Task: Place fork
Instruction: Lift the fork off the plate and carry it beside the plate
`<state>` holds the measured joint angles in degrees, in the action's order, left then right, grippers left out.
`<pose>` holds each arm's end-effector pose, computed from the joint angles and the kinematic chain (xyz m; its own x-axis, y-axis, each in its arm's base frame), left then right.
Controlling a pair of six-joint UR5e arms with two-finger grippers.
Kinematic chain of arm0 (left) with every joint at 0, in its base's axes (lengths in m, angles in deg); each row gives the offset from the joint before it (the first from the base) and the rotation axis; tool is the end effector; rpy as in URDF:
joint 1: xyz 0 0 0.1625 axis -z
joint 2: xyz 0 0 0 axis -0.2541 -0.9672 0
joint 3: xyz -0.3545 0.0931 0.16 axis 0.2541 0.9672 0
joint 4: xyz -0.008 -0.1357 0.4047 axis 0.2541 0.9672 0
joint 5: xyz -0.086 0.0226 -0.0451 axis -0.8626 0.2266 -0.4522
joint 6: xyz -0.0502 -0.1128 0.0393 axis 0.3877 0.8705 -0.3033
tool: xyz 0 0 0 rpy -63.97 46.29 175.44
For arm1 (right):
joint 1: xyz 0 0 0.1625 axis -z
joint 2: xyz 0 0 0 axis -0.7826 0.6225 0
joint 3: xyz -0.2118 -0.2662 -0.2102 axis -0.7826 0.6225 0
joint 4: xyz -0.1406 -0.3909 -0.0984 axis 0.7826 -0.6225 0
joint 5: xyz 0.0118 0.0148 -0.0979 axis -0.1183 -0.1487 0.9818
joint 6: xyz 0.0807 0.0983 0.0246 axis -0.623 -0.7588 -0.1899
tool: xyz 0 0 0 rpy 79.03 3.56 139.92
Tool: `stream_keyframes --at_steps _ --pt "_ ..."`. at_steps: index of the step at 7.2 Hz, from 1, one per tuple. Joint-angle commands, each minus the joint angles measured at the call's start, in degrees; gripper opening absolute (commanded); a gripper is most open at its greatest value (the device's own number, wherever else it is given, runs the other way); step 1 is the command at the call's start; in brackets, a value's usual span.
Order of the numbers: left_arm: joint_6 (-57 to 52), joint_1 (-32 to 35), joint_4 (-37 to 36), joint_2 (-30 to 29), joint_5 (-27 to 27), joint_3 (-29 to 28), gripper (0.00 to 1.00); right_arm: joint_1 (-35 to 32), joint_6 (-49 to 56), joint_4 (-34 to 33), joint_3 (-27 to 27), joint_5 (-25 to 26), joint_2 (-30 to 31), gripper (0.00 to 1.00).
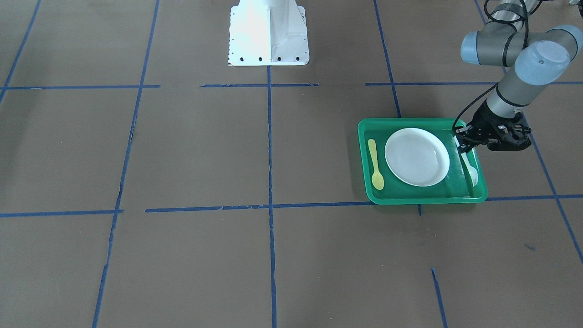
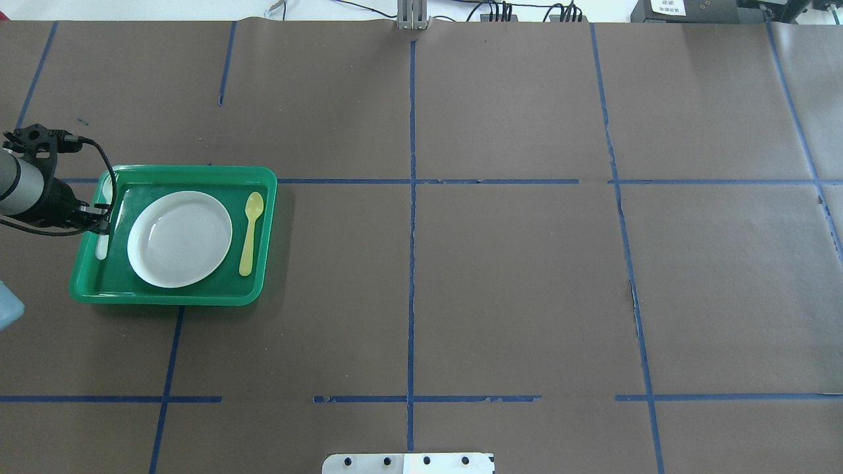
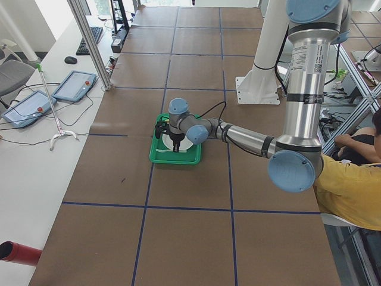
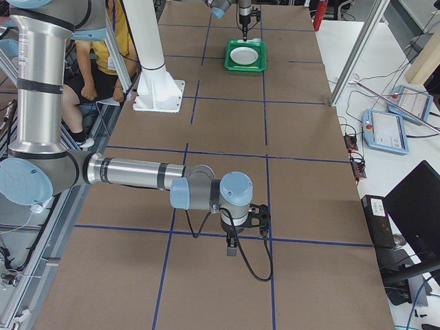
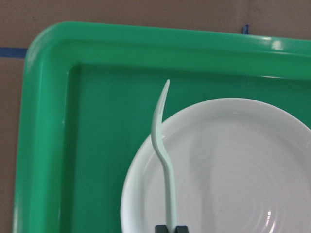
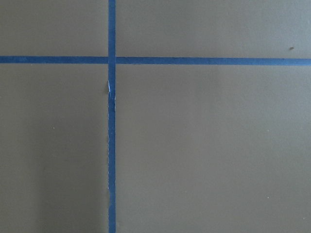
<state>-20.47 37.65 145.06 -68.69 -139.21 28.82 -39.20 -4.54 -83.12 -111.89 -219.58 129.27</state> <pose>0.2869 -0.4865 0.5163 0.7133 0.0204 -0.7006 0.0581 0.9944 0.0882 0.0548 -0.4522 0.6803 0.7607 0.0172 0.6489 -0.0222 0.9998 -0.0005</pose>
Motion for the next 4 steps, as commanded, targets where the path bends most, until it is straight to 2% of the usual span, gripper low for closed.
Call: stream_keyframes --at_steps 1,4 --pt "-0.5 -0.2 0.1 -0.5 0.0 -2.1 0.0 0.0 0.0 0.0 0.0 -0.1 0.0 1.0" --pt "0.2 -0.2 1.7 -0.5 -0.1 -2.1 0.0 0.0 0.0 0.0 0.0 -0.1 0.0 1.0"
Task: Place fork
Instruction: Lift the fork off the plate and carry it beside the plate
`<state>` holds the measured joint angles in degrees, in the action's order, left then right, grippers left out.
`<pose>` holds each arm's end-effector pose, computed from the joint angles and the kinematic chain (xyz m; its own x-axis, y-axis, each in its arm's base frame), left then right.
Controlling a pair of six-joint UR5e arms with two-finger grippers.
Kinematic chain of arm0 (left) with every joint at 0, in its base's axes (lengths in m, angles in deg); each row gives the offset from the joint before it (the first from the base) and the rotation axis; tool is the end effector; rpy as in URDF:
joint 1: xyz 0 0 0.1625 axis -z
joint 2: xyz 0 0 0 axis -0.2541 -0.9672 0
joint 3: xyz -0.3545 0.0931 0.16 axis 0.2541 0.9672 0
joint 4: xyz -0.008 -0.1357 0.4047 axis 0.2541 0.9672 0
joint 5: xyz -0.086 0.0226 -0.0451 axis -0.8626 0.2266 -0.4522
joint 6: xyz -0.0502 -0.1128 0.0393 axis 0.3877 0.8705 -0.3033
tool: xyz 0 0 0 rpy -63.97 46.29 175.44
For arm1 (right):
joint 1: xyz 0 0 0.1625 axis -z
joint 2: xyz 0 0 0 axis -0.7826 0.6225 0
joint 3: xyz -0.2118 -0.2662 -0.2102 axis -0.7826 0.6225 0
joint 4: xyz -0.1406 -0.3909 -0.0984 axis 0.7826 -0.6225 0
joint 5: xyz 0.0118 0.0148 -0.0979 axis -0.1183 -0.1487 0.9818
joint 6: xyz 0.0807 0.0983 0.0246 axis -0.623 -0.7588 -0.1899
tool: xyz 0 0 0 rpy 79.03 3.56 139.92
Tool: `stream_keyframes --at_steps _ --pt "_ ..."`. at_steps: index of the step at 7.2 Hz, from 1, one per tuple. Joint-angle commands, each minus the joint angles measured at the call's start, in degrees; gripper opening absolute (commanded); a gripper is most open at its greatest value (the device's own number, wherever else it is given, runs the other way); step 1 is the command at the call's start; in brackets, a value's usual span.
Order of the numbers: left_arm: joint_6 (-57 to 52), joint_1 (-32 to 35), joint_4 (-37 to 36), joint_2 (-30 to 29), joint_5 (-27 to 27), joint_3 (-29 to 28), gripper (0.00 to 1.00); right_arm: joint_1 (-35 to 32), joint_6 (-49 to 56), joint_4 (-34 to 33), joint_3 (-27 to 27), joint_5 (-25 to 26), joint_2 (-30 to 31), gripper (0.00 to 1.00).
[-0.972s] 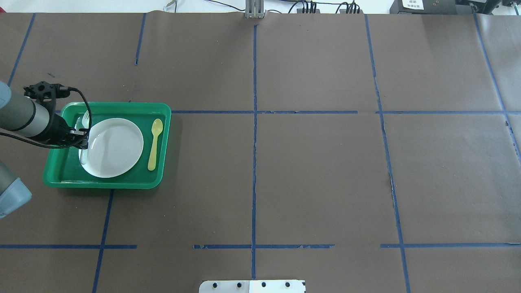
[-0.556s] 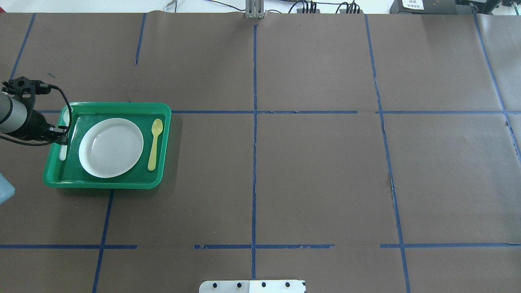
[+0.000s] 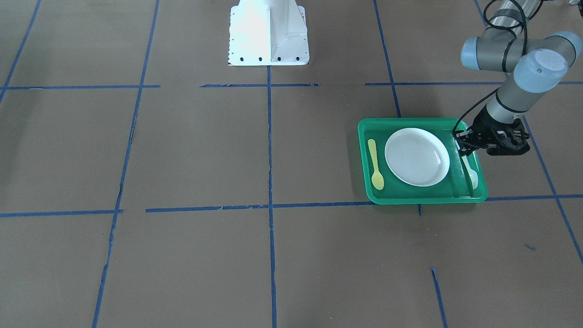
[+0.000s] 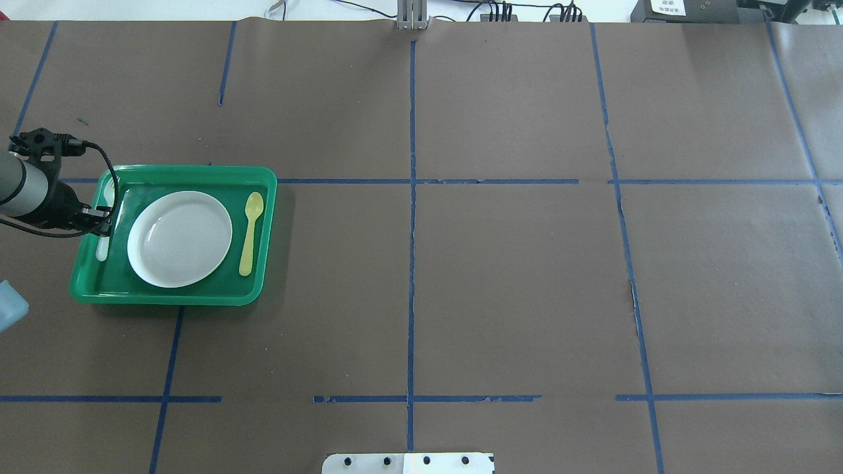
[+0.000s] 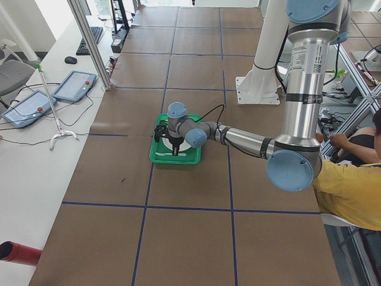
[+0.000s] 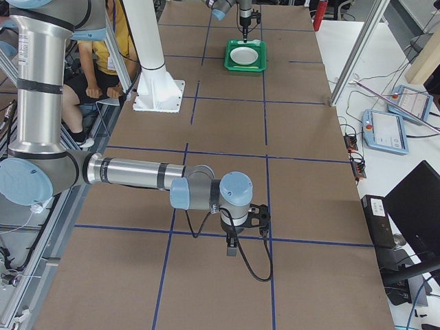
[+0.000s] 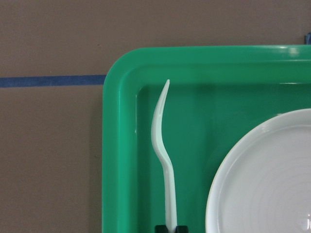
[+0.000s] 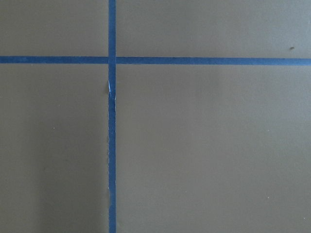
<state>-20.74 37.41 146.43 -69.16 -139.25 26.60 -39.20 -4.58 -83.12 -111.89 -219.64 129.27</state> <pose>0.2922 -0.4894 0.5293 0.7160 0.0245 -0.6977 0.0499 0.9950 0.0861 0.0547 -0.4522 0.6802 0.7600 0.0179 0.6497 -0.0227 0.9997 -0.0009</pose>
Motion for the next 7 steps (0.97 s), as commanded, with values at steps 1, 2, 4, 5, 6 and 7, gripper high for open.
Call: stream_keyframes --at_steps 1,2,4,5,6,7 --pt "0.6 -0.1 0.4 0.0 -0.1 0.1 0.0 0.0 0.0 0.1 0.0 0.0 0.0 1.0" --pt "0.7 -0.1 1.6 0.1 0.0 0.1 0.0 0.0 0.0 0.0 0.0 0.0 0.0 1.0" --pt "1.6 -0.2 5.6 0.6 -0.1 -2.3 0.0 0.0 0.0 0.0 0.0 0.0 0.0 1.0" --pt "1.5 -0.3 5.6 0.5 -0.1 -2.4 0.0 0.0 0.0 0.0 0.0 0.0 0.0 1.0" --pt "1.4 -0.9 5.5 0.5 -0.1 -2.4 0.0 0.0 0.0 0.1 0.0 0.0 0.0 1.0" --pt "1.1 -1.5 5.5 0.5 -0.1 -2.2 0.06 0.0 0.0 0.0 0.0 0.1 0.0 1.0"
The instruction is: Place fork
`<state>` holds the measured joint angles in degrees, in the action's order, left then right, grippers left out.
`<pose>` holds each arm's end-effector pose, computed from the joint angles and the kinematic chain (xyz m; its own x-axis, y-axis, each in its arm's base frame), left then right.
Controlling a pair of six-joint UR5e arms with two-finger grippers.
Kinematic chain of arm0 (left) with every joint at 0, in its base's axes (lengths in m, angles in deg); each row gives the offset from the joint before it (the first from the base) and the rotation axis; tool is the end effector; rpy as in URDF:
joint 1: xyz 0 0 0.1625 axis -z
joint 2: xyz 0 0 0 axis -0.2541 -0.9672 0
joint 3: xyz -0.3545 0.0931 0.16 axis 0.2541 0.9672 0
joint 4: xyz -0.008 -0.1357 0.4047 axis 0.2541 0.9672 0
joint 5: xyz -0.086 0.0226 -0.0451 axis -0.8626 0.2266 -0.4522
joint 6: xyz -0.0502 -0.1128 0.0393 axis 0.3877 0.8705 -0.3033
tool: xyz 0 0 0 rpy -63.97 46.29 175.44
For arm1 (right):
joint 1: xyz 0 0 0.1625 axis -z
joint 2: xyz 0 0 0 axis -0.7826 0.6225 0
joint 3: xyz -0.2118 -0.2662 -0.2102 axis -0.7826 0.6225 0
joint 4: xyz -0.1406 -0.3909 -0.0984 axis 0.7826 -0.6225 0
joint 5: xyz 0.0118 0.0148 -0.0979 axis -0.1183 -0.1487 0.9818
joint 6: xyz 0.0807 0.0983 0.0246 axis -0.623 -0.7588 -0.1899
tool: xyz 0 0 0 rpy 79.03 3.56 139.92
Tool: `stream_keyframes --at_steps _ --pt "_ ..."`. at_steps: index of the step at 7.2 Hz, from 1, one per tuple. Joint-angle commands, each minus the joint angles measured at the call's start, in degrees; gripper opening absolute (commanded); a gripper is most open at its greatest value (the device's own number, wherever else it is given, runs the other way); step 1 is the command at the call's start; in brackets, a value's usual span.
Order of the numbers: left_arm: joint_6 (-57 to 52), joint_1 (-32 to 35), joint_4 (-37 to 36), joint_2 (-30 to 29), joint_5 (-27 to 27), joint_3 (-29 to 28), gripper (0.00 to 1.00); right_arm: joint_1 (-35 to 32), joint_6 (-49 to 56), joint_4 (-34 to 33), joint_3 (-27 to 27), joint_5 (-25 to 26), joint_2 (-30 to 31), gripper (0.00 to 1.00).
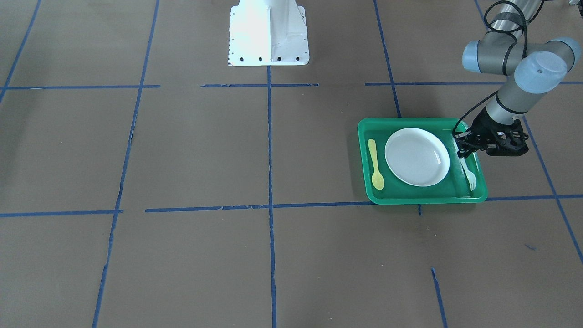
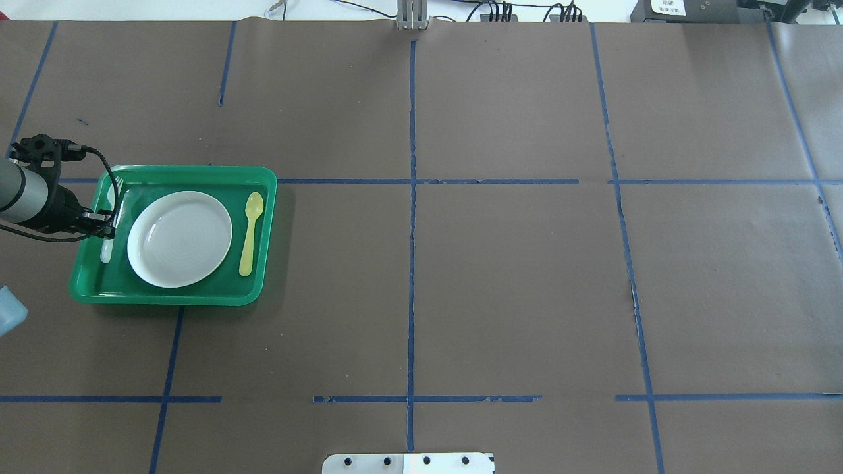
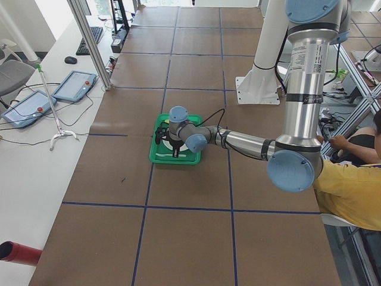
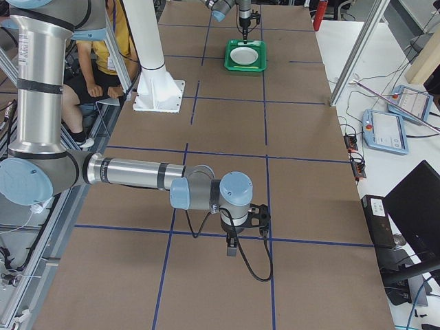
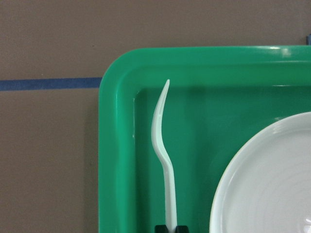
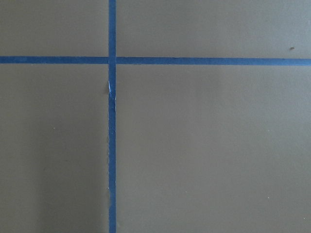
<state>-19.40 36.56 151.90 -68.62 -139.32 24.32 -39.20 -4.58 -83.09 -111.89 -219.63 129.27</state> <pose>0.2998 -0.4853 0.5423 0.6934 0.0375 -0.7196 0.0537 0.9932 0.1035 0.0547 -0.4522 0.6802 0.7601 0.0175 0.6495 -0.0227 0.9997 -0.0004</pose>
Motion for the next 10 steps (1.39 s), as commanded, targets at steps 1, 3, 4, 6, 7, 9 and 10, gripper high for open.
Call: stream_keyframes --at_steps 1,3,4,6,7,9,10 --pt "-0.5 -0.8 0.1 0.0 0.0 0.0 0.27 0.0 0.1 0.0 0.0 0.0 0.0 1.0" --pt "-0.7 -1.0 -0.1 0.2 -0.1 0.3 0.5 0.0 0.0 0.1 0.0 0.1 0.0 1.0" --pt "-0.8 -0.7 -0.4 0.3 -0.1 0.7 0.52 0.0 0.0 0.0 0.0 0.0 0.0 1.0" --pt "-7.2 0.7 -0.7 3.7 -5.1 2.7 0.74 0.0 0.0 0.0 0.0 0.0 0.0 1.0" --pt "-11.2 6.3 -0.7 5.9 -5.2 4.6 0.99 0.0 0.1 0.0 0.0 0.0 0.0 1.0" --pt "-21.6 18.6 -3.4 9.7 -5.3 6.2 1.0 0.0 0.1 0.0 0.0 0.0 0.0 1.0" --pt "-26.5 23.6 -8.9 9.7 -5.3 6.4 1.0 0.0 0.0 0.1 0.0 0.0 0.0 1.0"
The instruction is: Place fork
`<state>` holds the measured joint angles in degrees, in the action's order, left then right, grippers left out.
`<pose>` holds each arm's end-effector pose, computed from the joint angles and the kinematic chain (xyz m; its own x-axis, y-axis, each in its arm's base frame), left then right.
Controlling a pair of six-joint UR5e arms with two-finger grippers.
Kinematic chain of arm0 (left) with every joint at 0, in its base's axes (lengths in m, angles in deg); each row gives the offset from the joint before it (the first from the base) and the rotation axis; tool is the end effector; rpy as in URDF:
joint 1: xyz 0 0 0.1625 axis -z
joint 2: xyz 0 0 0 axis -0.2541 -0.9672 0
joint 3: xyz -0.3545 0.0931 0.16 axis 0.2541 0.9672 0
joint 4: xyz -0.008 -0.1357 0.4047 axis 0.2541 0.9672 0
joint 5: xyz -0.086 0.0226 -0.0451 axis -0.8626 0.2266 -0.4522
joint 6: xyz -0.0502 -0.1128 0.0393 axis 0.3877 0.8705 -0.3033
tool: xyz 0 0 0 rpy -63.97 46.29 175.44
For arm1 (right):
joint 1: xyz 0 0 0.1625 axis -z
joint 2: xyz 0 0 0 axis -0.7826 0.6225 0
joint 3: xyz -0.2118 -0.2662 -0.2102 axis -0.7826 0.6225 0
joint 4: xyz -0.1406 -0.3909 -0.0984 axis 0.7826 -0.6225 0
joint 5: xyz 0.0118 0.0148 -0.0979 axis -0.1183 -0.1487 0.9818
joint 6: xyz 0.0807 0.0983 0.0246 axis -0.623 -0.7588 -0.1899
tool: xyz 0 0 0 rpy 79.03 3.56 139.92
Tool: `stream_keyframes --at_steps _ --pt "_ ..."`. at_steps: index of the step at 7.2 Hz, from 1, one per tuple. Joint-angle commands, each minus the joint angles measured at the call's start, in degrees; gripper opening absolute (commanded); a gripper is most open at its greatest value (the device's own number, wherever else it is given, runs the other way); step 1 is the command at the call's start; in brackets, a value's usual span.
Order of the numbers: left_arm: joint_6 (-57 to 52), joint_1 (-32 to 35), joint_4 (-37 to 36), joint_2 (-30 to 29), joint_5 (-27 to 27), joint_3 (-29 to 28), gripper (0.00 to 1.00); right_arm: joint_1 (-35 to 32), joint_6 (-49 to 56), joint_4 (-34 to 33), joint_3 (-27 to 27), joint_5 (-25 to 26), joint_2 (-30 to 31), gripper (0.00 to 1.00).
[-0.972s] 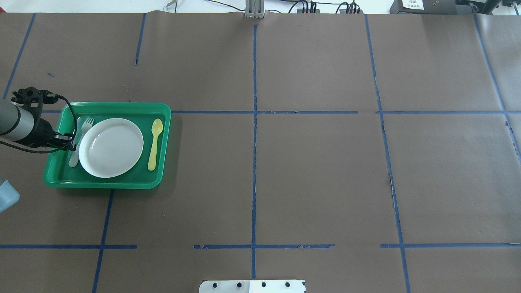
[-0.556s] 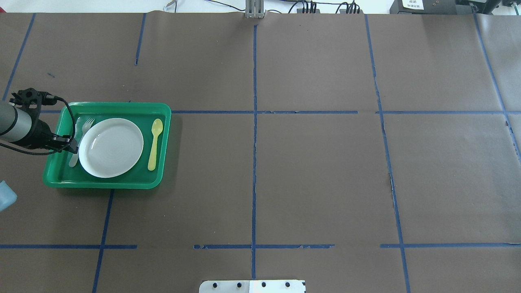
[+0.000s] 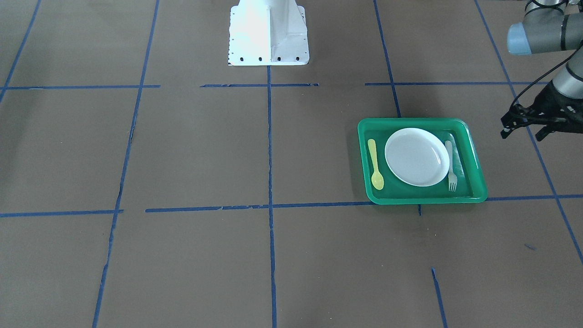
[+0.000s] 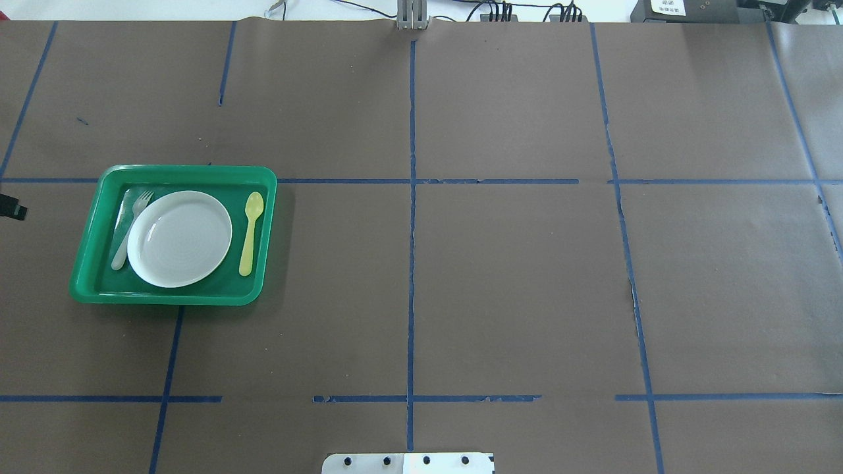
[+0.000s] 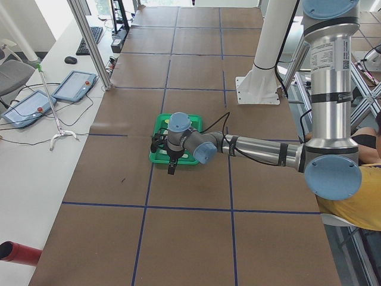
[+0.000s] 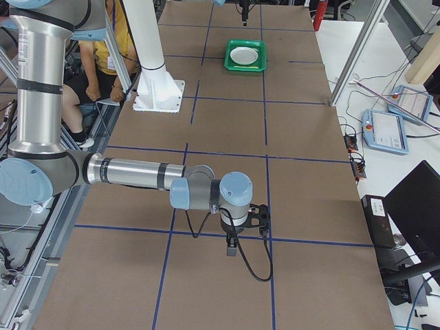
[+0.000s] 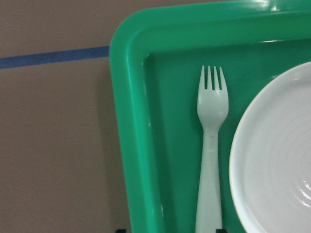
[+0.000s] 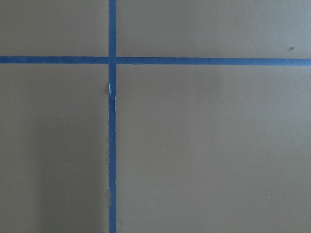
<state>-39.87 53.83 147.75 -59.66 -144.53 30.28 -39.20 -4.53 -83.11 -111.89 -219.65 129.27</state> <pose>0.1266 -0.4852 0.5738 0.7287 0.1104 -0.6759 0.0464 0.9767 0.2096 0.0546 -0.4522 0.6802 0.7599 0.0169 0.6498 -0.0220 0.9998 -0.0002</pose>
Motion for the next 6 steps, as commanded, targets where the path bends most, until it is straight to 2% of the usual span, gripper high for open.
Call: stream_keyframes --at_steps 1,2,3,5,6 --pt "-12.7 12.2 -9.8 0.4 -0.1 0.6 1.0 0.0 0.0 0.1 0.0 0.1 0.0 1.0" --pt "-21.5 17.7 -15.3 -0.3 -1.8 0.6 1.0 0.0 0.0 0.0 0.0 0.0 0.0 1.0" --pt "-26.0 19.5 -19.7 -0.3 -3.6 0.5 1.0 0.0 0.0 0.1 0.0 0.0 0.0 1.0" --pt "-26.8 19.8 -19.9 1.0 -8.1 0.6 1.0 0.0 0.0 0.0 0.0 0.1 0.0 1.0" --pt "-26.8 19.8 -19.7 1.6 -8.5 -0.4 1.0 0.0 0.0 0.0 0.0 0.1 0.0 1.0"
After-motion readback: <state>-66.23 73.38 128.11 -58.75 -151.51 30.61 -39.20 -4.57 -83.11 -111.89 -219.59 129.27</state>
